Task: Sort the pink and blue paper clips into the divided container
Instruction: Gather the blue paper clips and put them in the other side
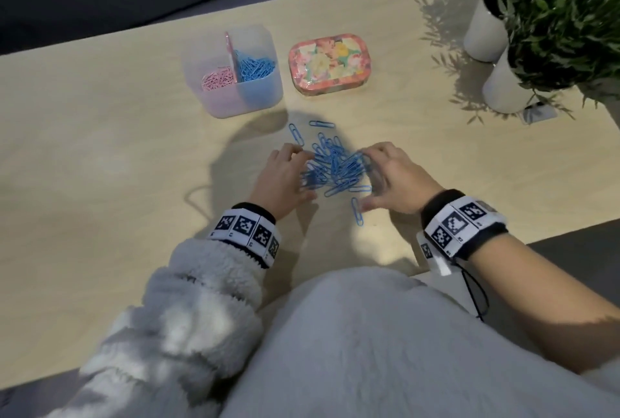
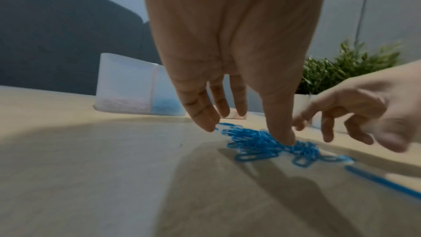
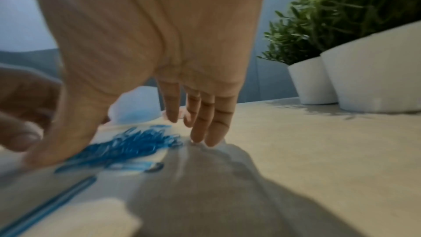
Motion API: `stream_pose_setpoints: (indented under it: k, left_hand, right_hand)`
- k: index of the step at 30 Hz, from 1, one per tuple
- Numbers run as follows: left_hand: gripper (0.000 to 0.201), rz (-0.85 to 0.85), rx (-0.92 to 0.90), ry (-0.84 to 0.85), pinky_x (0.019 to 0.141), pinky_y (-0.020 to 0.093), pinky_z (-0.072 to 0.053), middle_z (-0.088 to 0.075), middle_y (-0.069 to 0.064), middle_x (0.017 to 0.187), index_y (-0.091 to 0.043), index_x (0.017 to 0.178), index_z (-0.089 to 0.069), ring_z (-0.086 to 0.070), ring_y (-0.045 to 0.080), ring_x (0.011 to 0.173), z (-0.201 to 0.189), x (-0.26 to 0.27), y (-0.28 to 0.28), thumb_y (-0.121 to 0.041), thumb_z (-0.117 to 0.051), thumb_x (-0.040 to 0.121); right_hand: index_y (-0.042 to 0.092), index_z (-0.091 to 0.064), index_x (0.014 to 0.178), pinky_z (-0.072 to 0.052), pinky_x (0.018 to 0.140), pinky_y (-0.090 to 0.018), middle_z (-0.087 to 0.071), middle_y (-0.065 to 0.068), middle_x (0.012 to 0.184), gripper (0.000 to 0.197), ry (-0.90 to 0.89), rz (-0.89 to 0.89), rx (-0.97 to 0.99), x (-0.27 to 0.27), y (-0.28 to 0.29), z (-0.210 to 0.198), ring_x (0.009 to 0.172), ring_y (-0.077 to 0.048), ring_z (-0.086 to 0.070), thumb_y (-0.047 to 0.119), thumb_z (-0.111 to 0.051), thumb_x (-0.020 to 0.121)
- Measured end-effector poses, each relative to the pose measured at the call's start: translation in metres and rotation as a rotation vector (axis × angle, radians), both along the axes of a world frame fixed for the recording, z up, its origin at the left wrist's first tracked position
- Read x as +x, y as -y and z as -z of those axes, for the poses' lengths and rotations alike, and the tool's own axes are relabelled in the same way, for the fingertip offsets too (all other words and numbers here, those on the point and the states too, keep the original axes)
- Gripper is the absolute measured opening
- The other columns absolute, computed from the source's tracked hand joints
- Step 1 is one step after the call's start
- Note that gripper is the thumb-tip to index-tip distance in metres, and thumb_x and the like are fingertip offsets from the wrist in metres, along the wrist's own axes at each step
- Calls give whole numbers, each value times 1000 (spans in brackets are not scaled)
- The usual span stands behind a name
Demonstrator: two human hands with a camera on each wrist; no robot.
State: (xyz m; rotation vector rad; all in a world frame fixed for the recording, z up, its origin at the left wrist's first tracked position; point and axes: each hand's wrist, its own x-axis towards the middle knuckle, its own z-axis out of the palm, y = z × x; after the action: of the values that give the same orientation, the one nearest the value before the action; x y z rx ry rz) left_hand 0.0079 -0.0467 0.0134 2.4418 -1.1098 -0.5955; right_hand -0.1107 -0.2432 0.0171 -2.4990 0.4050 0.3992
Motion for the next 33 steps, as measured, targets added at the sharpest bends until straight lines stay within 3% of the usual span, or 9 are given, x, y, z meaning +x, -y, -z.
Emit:
stream_pose_setpoints:
  k: [2,9,14,19,23,25,27,30,33]
  left_hand:
    - [59,63,92,29,100,39,-38,-44,11,133,-13,132,-45,-43,31,115,0,-4,6,-19,-69,78]
    - [33,74,79,17,90,42,-44,-58,18,112,-6,114,-62,-55,35,103,-1,-5,23,-10,-63,81]
    - [24,46,75,90,83,42,-45,-62,17,107,-6,108,-65,-57,33,102,2,-7,23,-6,-56,85]
    - [22,1,109,139,80,39,-44,-62,11,109,-13,107,-65,-55,30,105,3,-5,16,-13,-54,88]
    - [18,-69,90,81,79,41,-43,-61,13,104,-11,103,-64,-54,32,103,5,0,6,-12,-55,87]
    - [18,-100,64,48,80,42,-44,-61,15,102,-9,102,-64,-54,33,100,5,1,3,-10,-55,86]
    - [16,-129,33,23,79,41,-45,-62,15,100,-9,99,-64,-56,32,97,3,2,-1,-9,-56,85]
    - [15,-173,-22,16,76,39,-45,-62,14,96,-10,96,-65,-56,32,92,0,5,-10,-9,-57,83]
    - [15,-215,-72,21,76,39,-45,-63,14,95,-9,97,-66,-58,33,91,-5,11,-19,-8,-58,83]
  right_hand:
    - [15,-30,143,-37,102,-38,-37,-7,137,107,-28,-93,-106,0,-10,5,121,-27,-37,44,-83,55]
    - [11,-59,120,-41,96,-40,-52,-11,118,37,92,-4,-91,26,-31,15,113,-29,-45,15,-60,83]
    - [4,-58,109,-44,89,-43,-54,-17,112,23,57,-121,-217,35,-37,17,107,-33,-48,11,-47,91]
    - [3,-59,102,-41,86,-39,-57,-17,108,18,76,-116,-192,37,-31,15,104,-33,-51,14,-51,90]
    - [-4,-61,90,-35,68,-32,-61,-21,87,19,87,53,16,46,-21,0,81,-31,-54,15,-60,86]
    - [-2,-59,80,-32,60,-29,-54,-13,68,19,68,58,100,56,-20,-17,67,-26,-49,16,-63,85]
    - [8,-55,70,-38,53,-25,-50,-2,59,19,28,47,200,74,-15,-35,55,-18,-54,15,-63,86]
    - [11,-56,69,-46,51,-18,-58,-4,61,20,21,25,257,109,-11,-60,40,0,-57,16,-62,87]
    - [-4,-61,82,-49,54,-18,-60,-14,66,15,75,93,242,151,-14,-82,36,0,-53,10,-62,86]
